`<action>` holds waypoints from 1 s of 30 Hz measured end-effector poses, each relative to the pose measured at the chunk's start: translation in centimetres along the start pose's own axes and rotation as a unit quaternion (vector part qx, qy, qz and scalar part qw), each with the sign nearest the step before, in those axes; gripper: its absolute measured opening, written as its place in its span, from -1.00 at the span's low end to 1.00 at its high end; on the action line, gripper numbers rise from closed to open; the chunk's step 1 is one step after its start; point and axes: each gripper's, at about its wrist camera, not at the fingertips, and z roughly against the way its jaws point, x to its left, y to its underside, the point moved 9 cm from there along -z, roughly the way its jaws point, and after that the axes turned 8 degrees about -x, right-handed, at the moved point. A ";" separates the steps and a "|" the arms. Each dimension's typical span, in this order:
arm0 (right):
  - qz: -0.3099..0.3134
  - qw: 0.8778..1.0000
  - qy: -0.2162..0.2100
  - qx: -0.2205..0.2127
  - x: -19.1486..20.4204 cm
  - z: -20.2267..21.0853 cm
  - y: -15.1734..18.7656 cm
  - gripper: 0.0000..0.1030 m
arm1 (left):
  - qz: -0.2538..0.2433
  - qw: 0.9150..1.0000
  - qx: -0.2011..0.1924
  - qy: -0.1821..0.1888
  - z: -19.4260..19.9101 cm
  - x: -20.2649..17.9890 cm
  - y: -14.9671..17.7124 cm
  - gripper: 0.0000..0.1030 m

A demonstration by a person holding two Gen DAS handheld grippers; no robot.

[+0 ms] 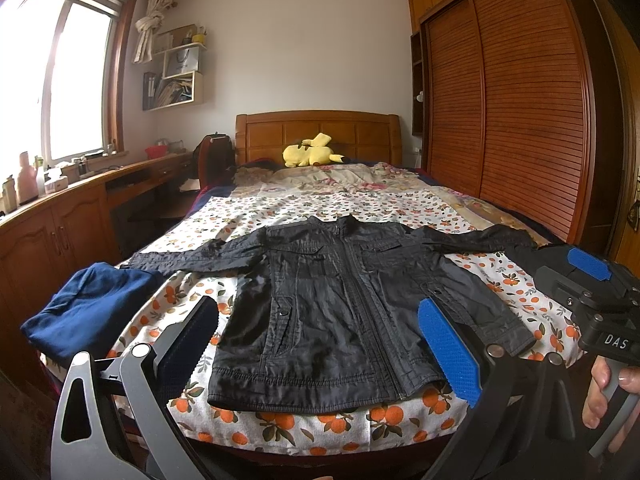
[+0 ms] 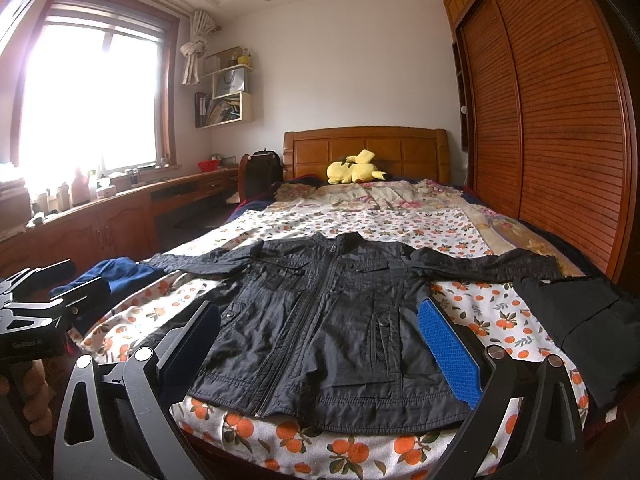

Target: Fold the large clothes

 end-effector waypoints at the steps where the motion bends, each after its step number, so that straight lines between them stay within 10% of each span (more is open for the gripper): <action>1: 0.000 1.000 0.000 0.000 0.0 0.0 0.0 0.86 | 0.000 1.000 0.000 0.000 0.0 0.0 0.0 0.95; 30: -0.001 1.000 -0.013 0.017 1.2 -1.3 1.5 0.86 | 0.013 1.000 0.019 -0.007 -1.9 1.7 1.9 0.95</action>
